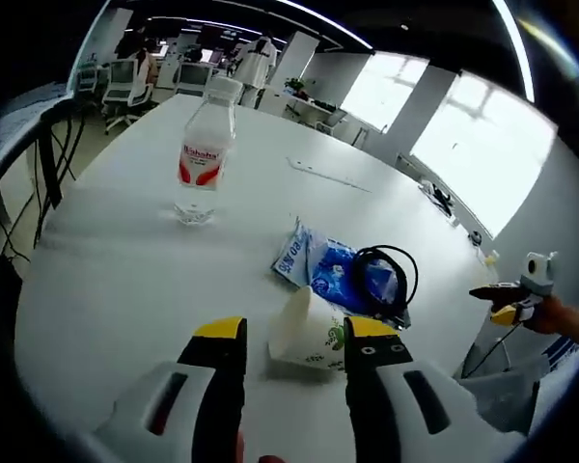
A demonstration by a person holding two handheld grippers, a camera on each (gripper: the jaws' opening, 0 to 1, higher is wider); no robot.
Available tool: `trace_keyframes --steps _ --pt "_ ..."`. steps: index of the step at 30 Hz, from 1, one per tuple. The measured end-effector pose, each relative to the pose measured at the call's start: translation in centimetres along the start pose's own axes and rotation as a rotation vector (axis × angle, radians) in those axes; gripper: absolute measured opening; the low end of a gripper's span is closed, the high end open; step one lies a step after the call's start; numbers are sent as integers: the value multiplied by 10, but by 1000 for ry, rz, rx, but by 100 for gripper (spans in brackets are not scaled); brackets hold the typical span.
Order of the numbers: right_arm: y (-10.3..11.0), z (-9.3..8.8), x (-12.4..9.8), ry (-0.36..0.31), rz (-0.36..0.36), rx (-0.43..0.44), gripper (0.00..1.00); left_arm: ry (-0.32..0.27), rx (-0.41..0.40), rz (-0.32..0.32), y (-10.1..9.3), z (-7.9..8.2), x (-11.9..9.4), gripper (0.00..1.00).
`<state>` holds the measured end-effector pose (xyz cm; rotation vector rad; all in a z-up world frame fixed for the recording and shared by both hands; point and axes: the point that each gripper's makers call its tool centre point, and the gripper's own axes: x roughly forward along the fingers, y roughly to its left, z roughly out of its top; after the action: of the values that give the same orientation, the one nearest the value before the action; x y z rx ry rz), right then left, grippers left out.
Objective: Arrange the tabletop items into an orderly group along one side of the table until the central work area is clear of visible clutter.
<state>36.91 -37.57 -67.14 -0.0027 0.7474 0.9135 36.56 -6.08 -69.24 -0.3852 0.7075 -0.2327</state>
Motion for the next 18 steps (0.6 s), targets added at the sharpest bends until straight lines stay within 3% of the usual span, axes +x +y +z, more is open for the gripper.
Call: trace_keyframes --steps 6,10,18 --pt "2 0 0 0 4 0 67 44 -32 -64 -5 -2 12 40" --pt "2 -2 -1 6 6 -2 67 70 -98 -167 -19 -3 17 39" --pt "-1 -4 -5 10 -1 -3 67 122 -83 -187 -18 -9 28 37"
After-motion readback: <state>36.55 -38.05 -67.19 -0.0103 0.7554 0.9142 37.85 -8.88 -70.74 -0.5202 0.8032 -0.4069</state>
